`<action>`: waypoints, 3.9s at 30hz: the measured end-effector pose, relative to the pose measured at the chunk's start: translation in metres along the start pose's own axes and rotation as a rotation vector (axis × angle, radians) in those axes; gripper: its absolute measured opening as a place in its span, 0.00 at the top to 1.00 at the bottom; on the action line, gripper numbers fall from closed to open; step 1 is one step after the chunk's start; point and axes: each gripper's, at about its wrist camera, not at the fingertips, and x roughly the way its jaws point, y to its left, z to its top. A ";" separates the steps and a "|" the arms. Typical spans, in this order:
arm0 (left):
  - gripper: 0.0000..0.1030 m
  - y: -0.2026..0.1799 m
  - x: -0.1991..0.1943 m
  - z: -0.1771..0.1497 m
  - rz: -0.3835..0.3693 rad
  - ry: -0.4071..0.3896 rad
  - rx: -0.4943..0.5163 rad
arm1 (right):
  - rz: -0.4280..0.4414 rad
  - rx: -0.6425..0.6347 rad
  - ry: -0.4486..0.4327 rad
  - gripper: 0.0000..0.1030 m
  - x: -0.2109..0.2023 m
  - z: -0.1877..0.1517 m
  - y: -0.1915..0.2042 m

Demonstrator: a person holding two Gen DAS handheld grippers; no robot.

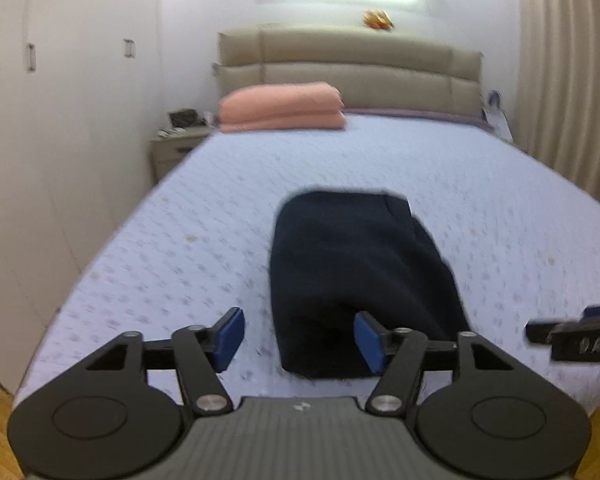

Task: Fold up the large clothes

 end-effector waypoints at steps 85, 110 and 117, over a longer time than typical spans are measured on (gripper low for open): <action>0.07 -0.012 -0.056 0.025 0.142 0.176 -0.059 | 0.044 -0.017 0.084 0.01 -0.048 0.003 0.025; 0.07 -0.011 -0.061 0.024 0.142 0.170 -0.061 | 0.062 -0.002 0.095 0.01 -0.053 -0.002 0.025; 0.07 -0.014 -0.065 0.021 0.149 0.160 -0.047 | 0.065 0.001 0.099 0.01 -0.054 -0.003 0.025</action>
